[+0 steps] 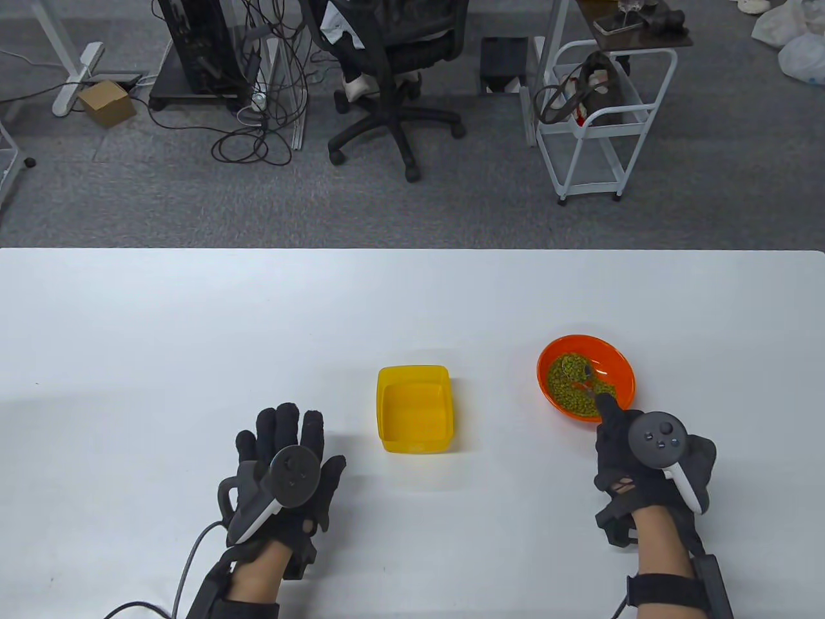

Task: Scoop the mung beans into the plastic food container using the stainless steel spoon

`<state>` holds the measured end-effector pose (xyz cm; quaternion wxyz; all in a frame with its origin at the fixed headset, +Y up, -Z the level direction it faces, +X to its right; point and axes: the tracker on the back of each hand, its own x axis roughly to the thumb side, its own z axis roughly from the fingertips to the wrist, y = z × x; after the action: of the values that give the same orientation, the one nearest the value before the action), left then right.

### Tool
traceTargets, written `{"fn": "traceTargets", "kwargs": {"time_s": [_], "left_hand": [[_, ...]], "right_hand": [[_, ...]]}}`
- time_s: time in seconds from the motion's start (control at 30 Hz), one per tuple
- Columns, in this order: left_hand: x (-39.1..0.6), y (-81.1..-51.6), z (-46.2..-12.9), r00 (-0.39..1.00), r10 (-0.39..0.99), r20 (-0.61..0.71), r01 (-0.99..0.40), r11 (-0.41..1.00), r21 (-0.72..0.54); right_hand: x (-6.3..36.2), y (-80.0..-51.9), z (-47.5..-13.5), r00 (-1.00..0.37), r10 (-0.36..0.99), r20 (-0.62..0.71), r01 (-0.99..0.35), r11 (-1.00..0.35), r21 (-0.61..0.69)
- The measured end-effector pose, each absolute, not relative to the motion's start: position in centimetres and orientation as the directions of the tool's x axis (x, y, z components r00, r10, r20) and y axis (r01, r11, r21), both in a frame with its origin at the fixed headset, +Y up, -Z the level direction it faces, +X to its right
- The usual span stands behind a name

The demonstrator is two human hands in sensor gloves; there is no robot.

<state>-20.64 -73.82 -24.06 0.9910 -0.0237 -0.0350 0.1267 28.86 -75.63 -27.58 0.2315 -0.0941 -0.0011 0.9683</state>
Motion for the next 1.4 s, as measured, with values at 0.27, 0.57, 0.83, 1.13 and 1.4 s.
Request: {"fn": "traceTargets", "kwargs": {"time_s": [0.27, 0.57, 0.83, 1.13, 1.4], "left_hand": [[-20.6, -73.8, -24.1, 0.966, 0.251, 0.064, -0.248, 0.967, -0.059], [-20.6, -73.8, -24.1, 0.966, 0.250, 0.063, -0.246, 0.967, -0.060], [-20.5, -73.8, -24.1, 0.968, 0.244, 0.062, -0.240, 0.969, -0.064], [-20.5, -73.8, -24.1, 0.968, 0.241, 0.061, -0.237, 0.969, -0.066], [-20.5, -73.7, -24.1, 0.969, 0.241, 0.062, -0.237, 0.969, -0.062]], "right_hand": [[28.5, -75.3, -27.6, -0.892, 0.423, -0.162, -0.418, -0.906, -0.065], [27.1, -74.1, -27.8, -0.918, 0.390, -0.078, -0.382, -0.919, -0.097], [23.4, -72.4, -27.7, -0.932, 0.357, 0.053, -0.361, -0.925, -0.121], [16.0, -71.9, -27.0, -0.910, 0.332, 0.250, -0.362, -0.928, -0.085], [11.4, -73.6, -27.0, -0.905, 0.269, 0.330, -0.292, -0.956, -0.019]]}}
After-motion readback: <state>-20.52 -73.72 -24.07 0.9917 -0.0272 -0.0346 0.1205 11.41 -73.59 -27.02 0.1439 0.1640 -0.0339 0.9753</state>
